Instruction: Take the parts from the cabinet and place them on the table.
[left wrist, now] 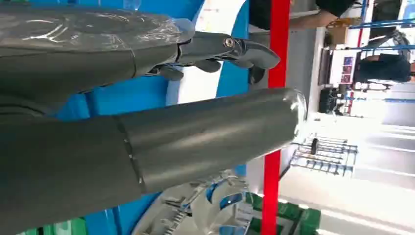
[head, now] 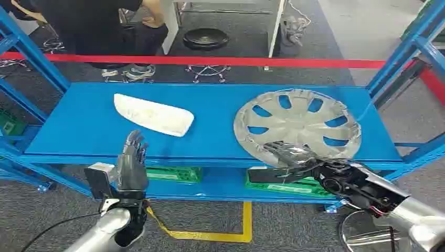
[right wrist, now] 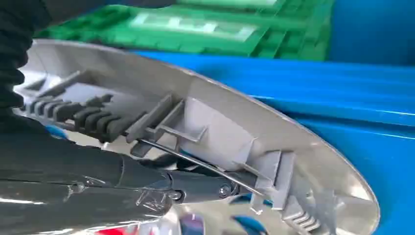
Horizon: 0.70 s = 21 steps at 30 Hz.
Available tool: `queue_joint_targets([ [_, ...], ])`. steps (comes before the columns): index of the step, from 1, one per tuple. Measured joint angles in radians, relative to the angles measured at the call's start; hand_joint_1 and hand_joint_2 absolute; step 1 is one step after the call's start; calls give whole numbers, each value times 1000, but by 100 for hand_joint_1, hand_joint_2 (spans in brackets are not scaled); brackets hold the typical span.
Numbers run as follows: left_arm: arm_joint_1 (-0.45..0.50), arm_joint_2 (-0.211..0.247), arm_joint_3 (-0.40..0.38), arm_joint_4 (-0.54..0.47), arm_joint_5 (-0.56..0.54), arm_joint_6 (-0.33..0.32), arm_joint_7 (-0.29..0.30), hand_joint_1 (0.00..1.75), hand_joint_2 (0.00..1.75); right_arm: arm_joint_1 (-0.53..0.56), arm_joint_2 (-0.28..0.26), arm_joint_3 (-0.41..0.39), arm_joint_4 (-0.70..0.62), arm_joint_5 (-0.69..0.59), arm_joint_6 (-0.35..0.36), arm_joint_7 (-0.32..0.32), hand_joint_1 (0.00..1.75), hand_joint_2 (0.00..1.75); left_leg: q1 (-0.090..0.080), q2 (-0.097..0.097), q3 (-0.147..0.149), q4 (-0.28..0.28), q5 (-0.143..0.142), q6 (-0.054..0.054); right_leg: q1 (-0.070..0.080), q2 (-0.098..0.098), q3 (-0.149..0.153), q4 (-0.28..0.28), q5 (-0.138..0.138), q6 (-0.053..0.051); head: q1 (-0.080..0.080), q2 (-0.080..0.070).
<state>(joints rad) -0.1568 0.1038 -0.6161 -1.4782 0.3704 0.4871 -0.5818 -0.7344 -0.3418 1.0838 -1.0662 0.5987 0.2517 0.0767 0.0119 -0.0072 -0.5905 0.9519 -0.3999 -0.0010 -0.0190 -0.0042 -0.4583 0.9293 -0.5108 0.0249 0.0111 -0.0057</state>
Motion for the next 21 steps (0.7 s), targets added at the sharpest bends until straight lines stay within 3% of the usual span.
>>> queue_joint_targets([
  [4,0,0,0,0,-3,0,-2,0,0,1,-1,28,0,165,-82,16,0,175,0,0,0,0,0,0,0,0,0,0,0,0,1,0],
  [10,0,0,0,0,-5,13,0,0,0,8,-2,56,4,406,-135,16,0,175,0,0,0,0,0,0,0,0,0,0,0,0,1,0],
  [21,0,-2,0,0,-5,15,2,0,0,35,-2,66,10,551,-207,6,0,175,0,0,0,0,0,0,0,0,0,0,0,0,1,0],
])
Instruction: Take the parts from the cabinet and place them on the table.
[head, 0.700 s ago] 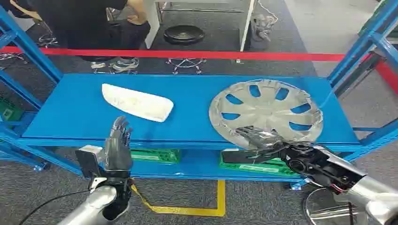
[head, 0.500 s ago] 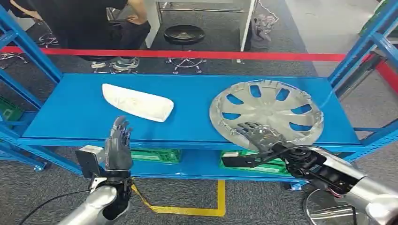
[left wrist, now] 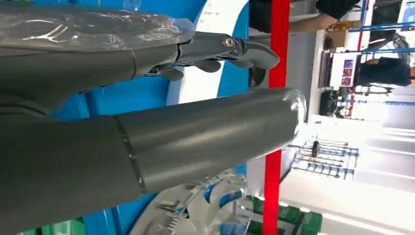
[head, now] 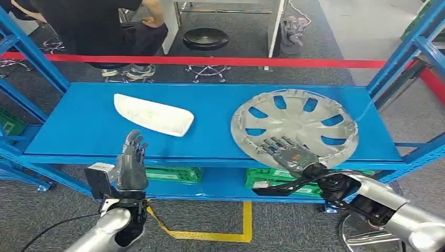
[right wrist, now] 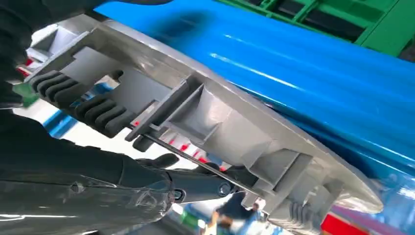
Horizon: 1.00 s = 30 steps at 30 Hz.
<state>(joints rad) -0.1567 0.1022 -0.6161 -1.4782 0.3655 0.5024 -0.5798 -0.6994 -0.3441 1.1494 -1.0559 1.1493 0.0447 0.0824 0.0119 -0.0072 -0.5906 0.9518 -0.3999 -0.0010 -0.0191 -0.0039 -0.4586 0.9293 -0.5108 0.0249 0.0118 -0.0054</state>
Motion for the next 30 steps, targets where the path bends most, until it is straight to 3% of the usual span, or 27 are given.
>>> queue_joint_targets([
  [9,0,-1,0,0,0,1,-4,0,0,21,0,-14,3,-38,-15,-30,0,175,0,0,0,0,0,0,0,0,0,0,0,0,0,0],
  [10,1,-1,0,0,0,1,-4,0,0,31,2,-27,6,-90,-3,-47,175,175,0,0,0,0,0,0,0,0,0,0,0,0,0,0],
  [30,2,-3,0,0,0,-17,-3,0,0,48,8,-84,7,-188,-26,-20,175,175,0,0,1,0,0,0,0,0,0,0,0,0,0,0],
])
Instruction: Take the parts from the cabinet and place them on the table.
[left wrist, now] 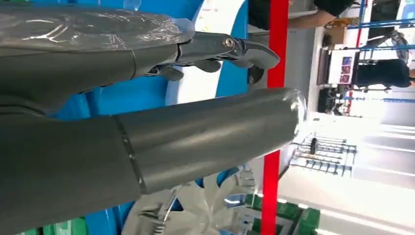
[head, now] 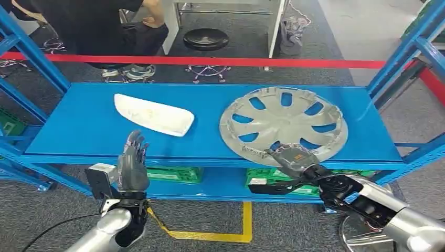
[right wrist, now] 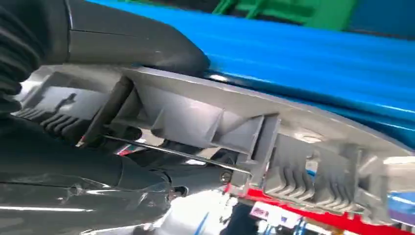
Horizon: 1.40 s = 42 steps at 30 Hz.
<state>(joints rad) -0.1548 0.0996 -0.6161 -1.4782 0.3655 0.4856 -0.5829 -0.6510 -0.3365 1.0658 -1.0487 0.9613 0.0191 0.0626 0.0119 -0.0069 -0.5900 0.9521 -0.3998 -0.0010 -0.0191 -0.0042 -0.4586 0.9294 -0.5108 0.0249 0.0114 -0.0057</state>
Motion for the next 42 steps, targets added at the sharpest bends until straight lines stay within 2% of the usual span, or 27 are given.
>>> queue_joint_targets([
  [10,-1,-1,0,5,-1,4,-1,0,0,6,4,-30,-63,-74,-34,21,175,175,0,0,0,0,0,0,0,0,1,0,0,0,0,0],
  [18,5,-2,0,6,-12,14,-1,0,0,12,3,-88,-226,-154,-129,87,175,175,0,0,0,0,0,0,0,0,0,1,0,0,2,0],
  [23,7,-2,0,6,-14,14,-1,0,0,14,3,-114,-298,-154,-133,90,175,175,0,0,0,0,0,0,0,1,0,1,0,0,0,0],
  [26,8,-3,0,6,-15,17,0,0,0,28,3,-131,-329,-178,-194,84,175,175,0,0,-1,0,0,0,0,1,0,1,0,0,0,0],
  [28,9,-3,0,6,-23,26,7,0,0,47,3,-148,-357,-210,-276,77,175,175,0,0,-1,0,0,0,0,0,0,1,0,0,0,0],
  [29,9,-3,0,6,-29,30,11,0,175,59,4,-160,-379,-224,-314,74,175,175,0,0,-1,0,0,0,0,0,0,1,0,0,1,0],
  [32,9,-6,0,6,-53,49,24,0,175,99,9,-201,-446,-248,-417,66,175,175,0,0,-1,0,0,0,0,0,0,1,0,0,1,0],
  [35,9,-12,-2,7,-69,56,30,0,175,143,15,-242,-519,-247,-471,51,175,175,0,0,-1,0,0,0,0,0,-1,1,0,0,2,0],
  [37,9,-18,-2,7,-90,68,31,0,175,167,22,-263,-560,-229,-508,31,175,175,0,0,-1,0,0,0,0,0,-1,1,0,0,0,0],
  [42,10,-32,-3,8,-135,109,21,0,175,232,36,-308,-660,-164,-657,-22,175,175,0,-1,-1,0,0,0,0,0,-1,1,0,0,0,0],
])
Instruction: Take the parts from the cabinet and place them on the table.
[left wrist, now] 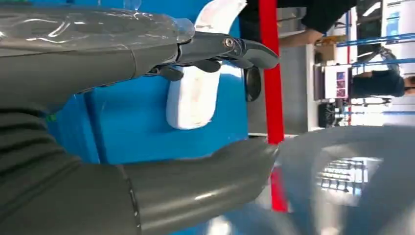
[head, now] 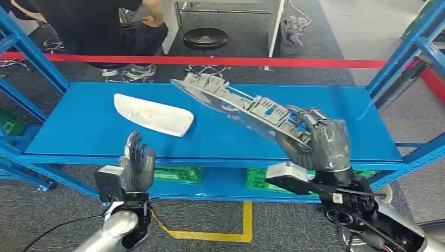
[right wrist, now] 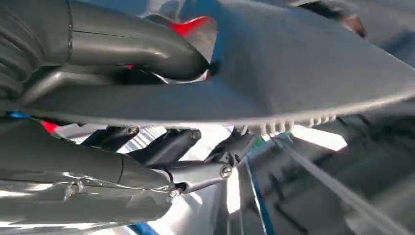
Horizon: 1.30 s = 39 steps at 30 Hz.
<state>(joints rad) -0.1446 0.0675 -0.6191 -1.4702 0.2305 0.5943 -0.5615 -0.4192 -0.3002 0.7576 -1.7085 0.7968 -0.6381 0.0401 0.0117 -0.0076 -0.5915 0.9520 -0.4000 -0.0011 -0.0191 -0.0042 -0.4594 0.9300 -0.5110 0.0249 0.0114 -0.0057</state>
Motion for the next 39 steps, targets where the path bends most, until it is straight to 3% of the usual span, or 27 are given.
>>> queue_joint_targets([
  [5,3,-8,-2,0,-7,7,-7,0,175,46,20,-36,-79,34,-34,-43,175,175,0,0,0,0,0,0,0,-1,-1,0,-1,-1,-1,0],
  [17,8,-19,-11,0,-22,-10,-22,0,175,237,172,-168,-178,147,-34,-319,175,175,0,0,0,0,-1,-1,0,-1,0,0,-2,-2,0,0],
  [27,8,-21,-27,1,-32,-18,-25,0,175,307,257,-242,-189,151,-34,-330,175,175,0,0,0,0,-1,-1,0,0,-1,0,-2,-2,1,0],
  [39,8,-21,-27,1,-25,-18,-24,0,175,320,276,-267,-189,124,-34,-312,175,175,0,0,0,0,-1,-1,0,0,-2,0,-2,-2,0,0],
])
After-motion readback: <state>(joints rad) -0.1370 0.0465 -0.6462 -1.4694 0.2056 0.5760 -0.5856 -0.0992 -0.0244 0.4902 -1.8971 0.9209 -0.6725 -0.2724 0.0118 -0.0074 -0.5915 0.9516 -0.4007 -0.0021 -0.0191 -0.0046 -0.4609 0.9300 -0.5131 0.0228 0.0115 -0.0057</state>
